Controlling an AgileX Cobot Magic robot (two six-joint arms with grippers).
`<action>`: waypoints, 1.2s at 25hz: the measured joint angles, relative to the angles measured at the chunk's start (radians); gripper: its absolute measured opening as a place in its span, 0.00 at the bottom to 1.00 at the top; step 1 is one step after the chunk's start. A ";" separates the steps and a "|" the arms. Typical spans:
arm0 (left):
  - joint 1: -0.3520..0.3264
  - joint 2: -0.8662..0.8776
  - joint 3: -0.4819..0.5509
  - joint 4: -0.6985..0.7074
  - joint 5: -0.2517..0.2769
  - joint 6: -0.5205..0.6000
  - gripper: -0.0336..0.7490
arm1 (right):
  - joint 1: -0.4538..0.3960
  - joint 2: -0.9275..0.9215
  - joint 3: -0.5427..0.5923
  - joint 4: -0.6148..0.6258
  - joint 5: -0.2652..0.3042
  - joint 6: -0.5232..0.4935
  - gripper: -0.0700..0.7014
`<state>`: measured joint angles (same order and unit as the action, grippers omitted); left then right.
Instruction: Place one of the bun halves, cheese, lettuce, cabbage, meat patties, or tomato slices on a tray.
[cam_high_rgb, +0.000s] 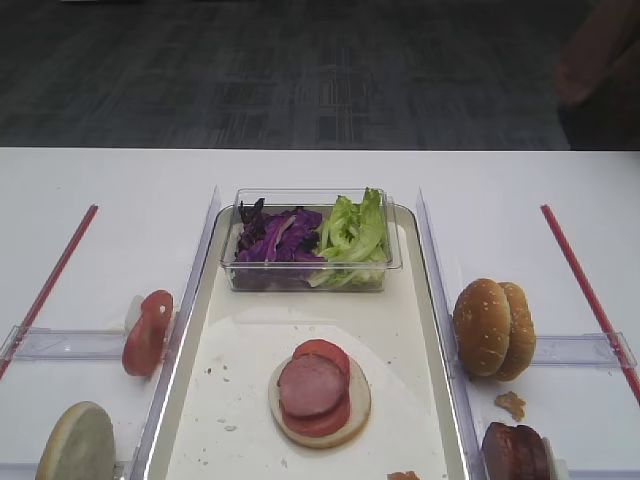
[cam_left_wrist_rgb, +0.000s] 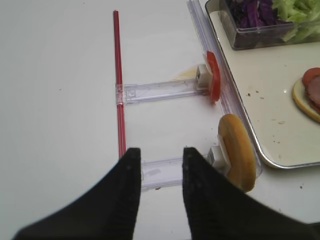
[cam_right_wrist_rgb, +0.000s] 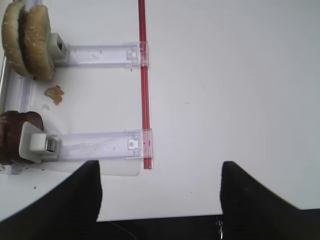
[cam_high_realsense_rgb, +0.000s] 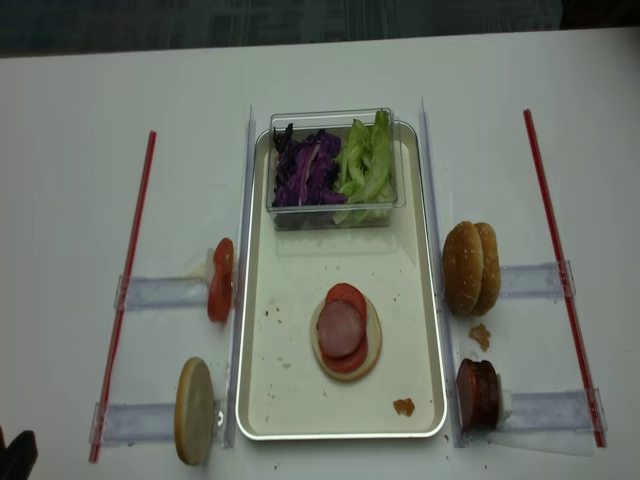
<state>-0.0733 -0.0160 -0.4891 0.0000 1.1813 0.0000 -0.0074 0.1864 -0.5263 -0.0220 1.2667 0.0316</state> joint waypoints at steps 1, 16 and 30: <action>0.000 0.000 0.000 0.000 0.000 0.000 0.29 | 0.000 -0.028 0.000 0.000 0.001 0.000 0.75; 0.000 0.000 0.000 0.000 -0.002 0.000 0.29 | 0.000 -0.203 0.000 -0.006 0.013 0.000 0.65; 0.000 0.000 0.000 0.000 -0.002 0.000 0.29 | 0.002 -0.203 0.056 0.000 -0.129 -0.008 0.62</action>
<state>-0.0733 -0.0160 -0.4891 0.0000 1.1796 0.0000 -0.0055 -0.0166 -0.4707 -0.0217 1.1378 0.0233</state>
